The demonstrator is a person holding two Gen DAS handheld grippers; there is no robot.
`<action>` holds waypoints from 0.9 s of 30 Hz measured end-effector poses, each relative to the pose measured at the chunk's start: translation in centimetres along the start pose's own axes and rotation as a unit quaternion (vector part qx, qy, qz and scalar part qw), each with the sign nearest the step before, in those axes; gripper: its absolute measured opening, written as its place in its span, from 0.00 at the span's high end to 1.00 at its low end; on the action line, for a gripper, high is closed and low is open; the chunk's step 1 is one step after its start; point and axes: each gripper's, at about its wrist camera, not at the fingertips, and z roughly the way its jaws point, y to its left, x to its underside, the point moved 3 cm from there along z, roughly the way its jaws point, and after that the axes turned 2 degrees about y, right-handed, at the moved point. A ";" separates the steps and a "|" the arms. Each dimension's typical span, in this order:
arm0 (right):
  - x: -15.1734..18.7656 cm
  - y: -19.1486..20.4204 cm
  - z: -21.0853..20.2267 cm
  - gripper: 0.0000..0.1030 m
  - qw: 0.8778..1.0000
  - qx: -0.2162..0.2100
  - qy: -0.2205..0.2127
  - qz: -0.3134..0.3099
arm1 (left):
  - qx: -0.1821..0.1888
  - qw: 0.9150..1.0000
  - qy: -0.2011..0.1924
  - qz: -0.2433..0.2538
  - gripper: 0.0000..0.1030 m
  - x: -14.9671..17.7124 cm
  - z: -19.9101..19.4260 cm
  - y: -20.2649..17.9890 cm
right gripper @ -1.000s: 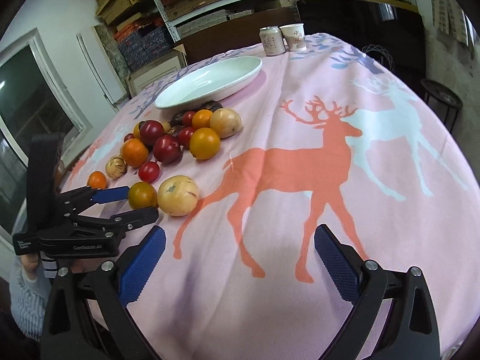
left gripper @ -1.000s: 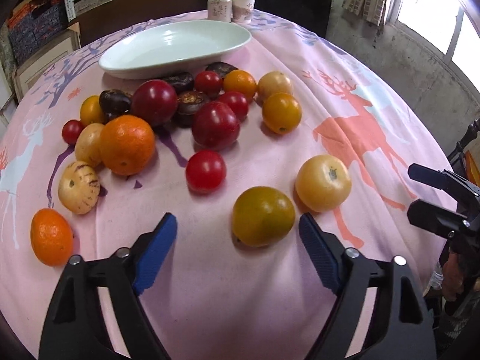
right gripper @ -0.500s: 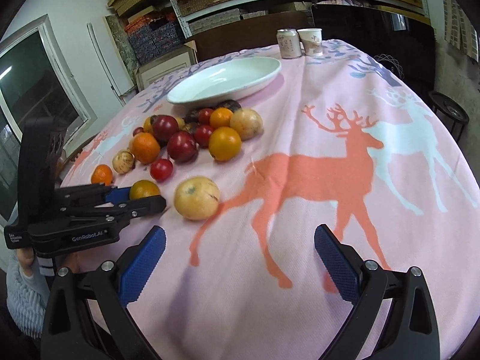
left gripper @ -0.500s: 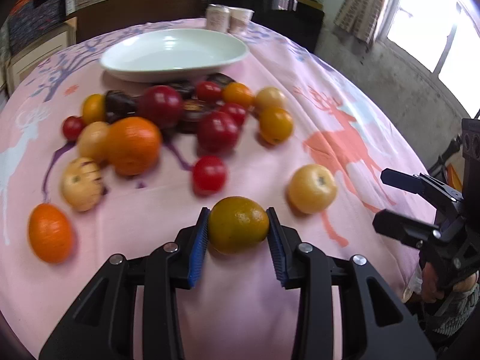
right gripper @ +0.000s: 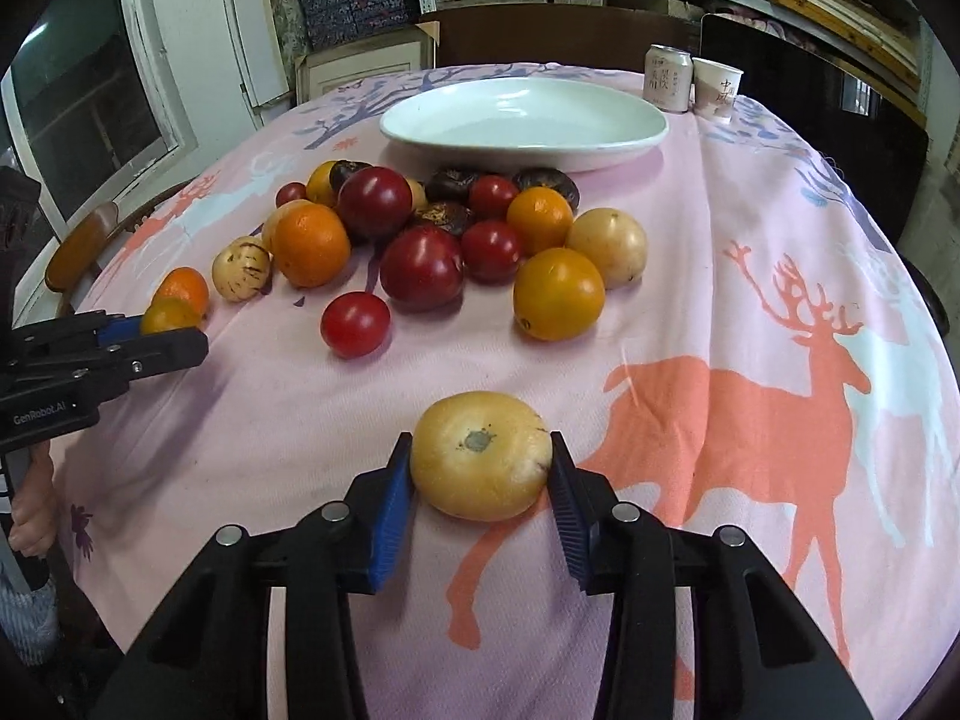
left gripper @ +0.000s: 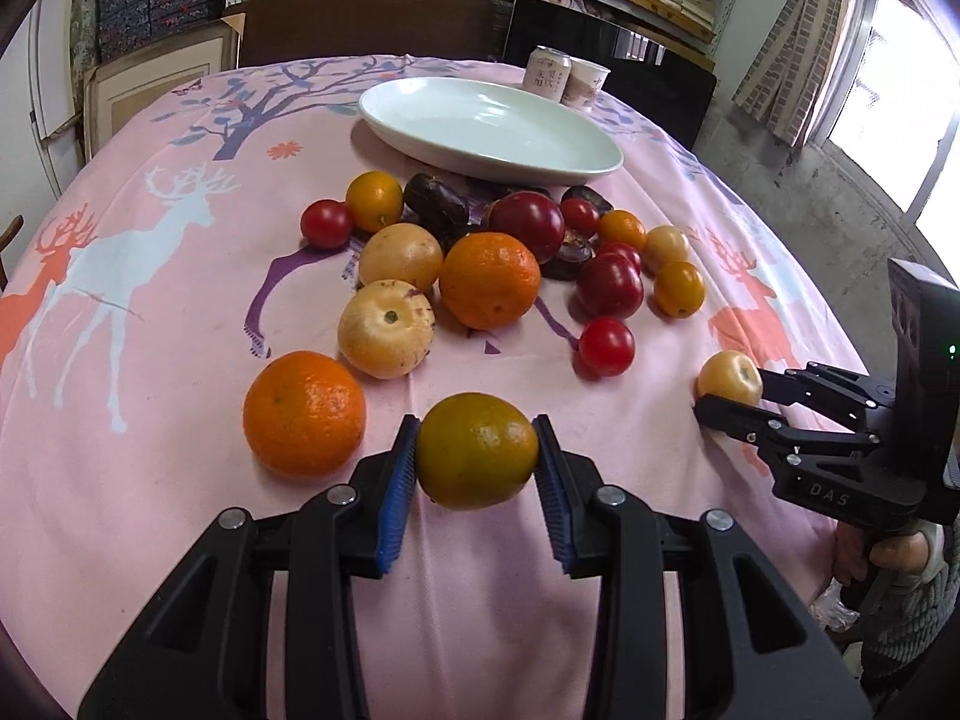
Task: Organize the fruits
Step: 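Carry both fruits to the white plate and release them there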
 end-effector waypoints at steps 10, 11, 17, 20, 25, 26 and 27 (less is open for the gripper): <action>-12.3 -4.1 -4.9 0.58 0.993 0.007 -0.115 0.037 | -0.002 0.999 -0.036 0.030 0.64 -10.7 1.0 -1.4; -13.8 -4.3 -4.5 0.58 0.992 0.008 -0.119 0.039 | 0.003 0.999 -0.037 0.027 0.64 -12.4 1.6 -1.4; -20.1 -7.0 2.9 0.58 0.993 0.007 -0.086 0.084 | 0.001 1.000 -0.012 -0.006 0.64 -19.8 7.4 0.0; -20.6 -7.2 6.2 0.58 0.994 0.000 -0.068 0.091 | -0.003 1.000 0.009 -0.017 0.64 -21.0 10.2 0.8; -20.0 -7.5 8.5 0.56 0.994 -0.011 -0.055 0.099 | 0.008 1.000 0.010 -0.026 0.43 -21.1 11.9 1.5; -19.9 -7.4 8.1 0.53 0.993 -0.013 -0.060 0.099 | 0.011 1.000 0.007 -0.027 0.37 -21.2 11.8 1.5; -19.9 -7.4 7.6 0.47 0.993 -0.009 -0.070 0.098 | 0.014 1.000 0.003 -0.027 0.36 -21.2 11.7 1.6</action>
